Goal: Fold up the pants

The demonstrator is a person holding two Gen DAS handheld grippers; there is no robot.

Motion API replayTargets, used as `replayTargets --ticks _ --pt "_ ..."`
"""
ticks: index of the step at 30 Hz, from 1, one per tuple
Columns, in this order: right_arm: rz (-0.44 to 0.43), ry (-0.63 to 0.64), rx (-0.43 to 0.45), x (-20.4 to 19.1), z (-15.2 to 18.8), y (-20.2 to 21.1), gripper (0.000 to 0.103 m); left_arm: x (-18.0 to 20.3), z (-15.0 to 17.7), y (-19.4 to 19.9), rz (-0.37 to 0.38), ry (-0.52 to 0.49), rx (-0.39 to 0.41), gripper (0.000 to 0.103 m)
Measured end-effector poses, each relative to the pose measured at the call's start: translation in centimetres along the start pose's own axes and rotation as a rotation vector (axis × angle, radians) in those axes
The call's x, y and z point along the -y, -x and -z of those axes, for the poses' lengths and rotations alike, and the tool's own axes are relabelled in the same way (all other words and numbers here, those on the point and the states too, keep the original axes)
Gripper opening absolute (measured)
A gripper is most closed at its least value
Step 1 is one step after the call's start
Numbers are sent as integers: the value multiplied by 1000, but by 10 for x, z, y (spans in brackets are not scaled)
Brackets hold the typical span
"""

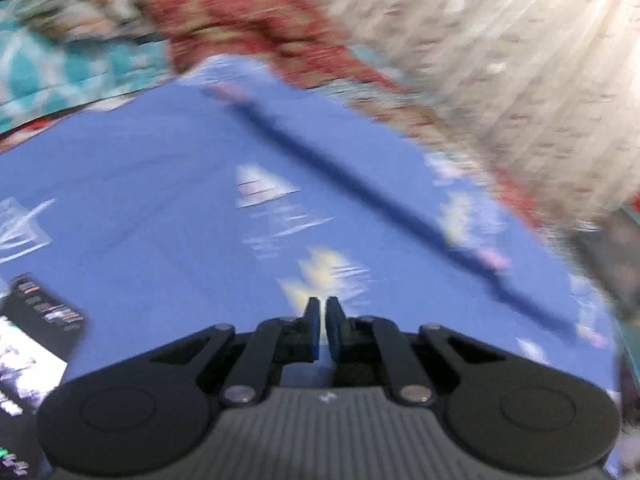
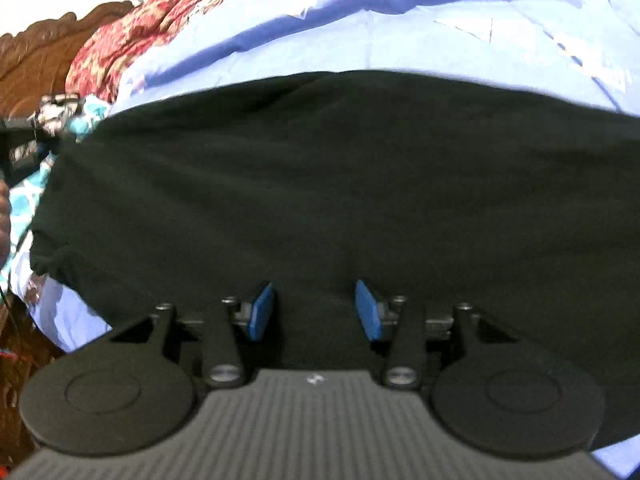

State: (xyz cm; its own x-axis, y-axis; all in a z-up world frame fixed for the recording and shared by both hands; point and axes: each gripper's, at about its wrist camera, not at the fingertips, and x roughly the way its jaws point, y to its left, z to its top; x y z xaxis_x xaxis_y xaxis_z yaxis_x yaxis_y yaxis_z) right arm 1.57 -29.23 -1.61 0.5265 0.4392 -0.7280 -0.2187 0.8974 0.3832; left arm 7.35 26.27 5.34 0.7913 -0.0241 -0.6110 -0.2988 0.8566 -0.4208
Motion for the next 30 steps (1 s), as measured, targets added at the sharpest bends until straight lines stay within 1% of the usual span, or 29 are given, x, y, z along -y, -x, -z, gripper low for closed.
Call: replayTargets --ticks 1,2,3,5,6,7,8,9,10,11,12,13,14,16,19,20,21,22,23,24,25,26,27,28,29,30 --pt "-1 6 -1 -5 1 -2 57 -3 3 -7 -34 -21 -39 4" --pt "-2 18 -4 -11 0 -5 61 -6 7 -12 -40 -34 -87 7" --pt "-1 29 -5 -15 -4 -3 62 -8 10 -12 -38 -27 -109 9" --pt "6 37 2 -26 -9 -8 62 -14 16 -1 -9 3 -109 17" --pt "-8 25 10 -25 -10 -6 62 -17 18 8 6 17 -103 20" --pt "-30 9 23 -28 -14 -4 62 -20 21 17 24 30 -103 27" --pt "-65 8 37 -28 -6 9 62 -22 25 24 47 40 -110 33" --pt "-93 26 48 -35 -7 10 62 -24 27 31 69 43 -122 36" --pt "-119 69 59 -50 -11 9 62 -25 30 37 86 40 -136 39" --pt "-146 118 67 -57 -11 12 62 -27 34 44 98 34 -149 40" --pt "-180 178 70 -74 -14 10 62 -28 40 52 110 25 -155 40" --pt "-217 234 63 -89 -15 7 66 -29 43 58 115 21 -152 40" --pt "-255 301 50 -109 -18 -1 71 -30 44 64 119 22 -145 40" --pt "-307 443 31 -149 -22 -20 79 -35 48 73 125 50 -134 40" --pt "-374 630 8 -221 -30 -61 82 -47 57 82 123 101 -120 40" --pt "-387 678 -1 -238 -31 -73 82 -50 60 83 120 112 -121 40" --pt "-374 726 -2 -256 -30 -85 81 -53 64 86 116 124 -126 40" --pt "-331 761 -1 -279 -34 -107 69 -56 68 85 113 137 -136 40" --pt "-299 763 1 -282 -33 -110 25 -58 70 83 115 145 -145 40" --pt "-286 717 -7 -284 -44 -121 11 -59 72 82 119 148 -152 40" --pt "-298 590 -16 -275 -62 -124 12 -59 75 80 124 148 -158 40" --pt "-312 422 -3 -255 -79 -120 12 -58 77 77 131 146 -165 40" --pt "-312 280 11 -237 -94 -117 12 -56 78 72 142 144 -174 42" --pt "-306 154 24 -226 -110 -121 12 -53 80 65 160 147 -187 48" --pt "-301 91 26 -216 -117 -120 12 -51 81 56 182 156 -205 51" --pt "-300 56 17 -210 -121 -120 12 -48 81 47 205 168 -223 53"
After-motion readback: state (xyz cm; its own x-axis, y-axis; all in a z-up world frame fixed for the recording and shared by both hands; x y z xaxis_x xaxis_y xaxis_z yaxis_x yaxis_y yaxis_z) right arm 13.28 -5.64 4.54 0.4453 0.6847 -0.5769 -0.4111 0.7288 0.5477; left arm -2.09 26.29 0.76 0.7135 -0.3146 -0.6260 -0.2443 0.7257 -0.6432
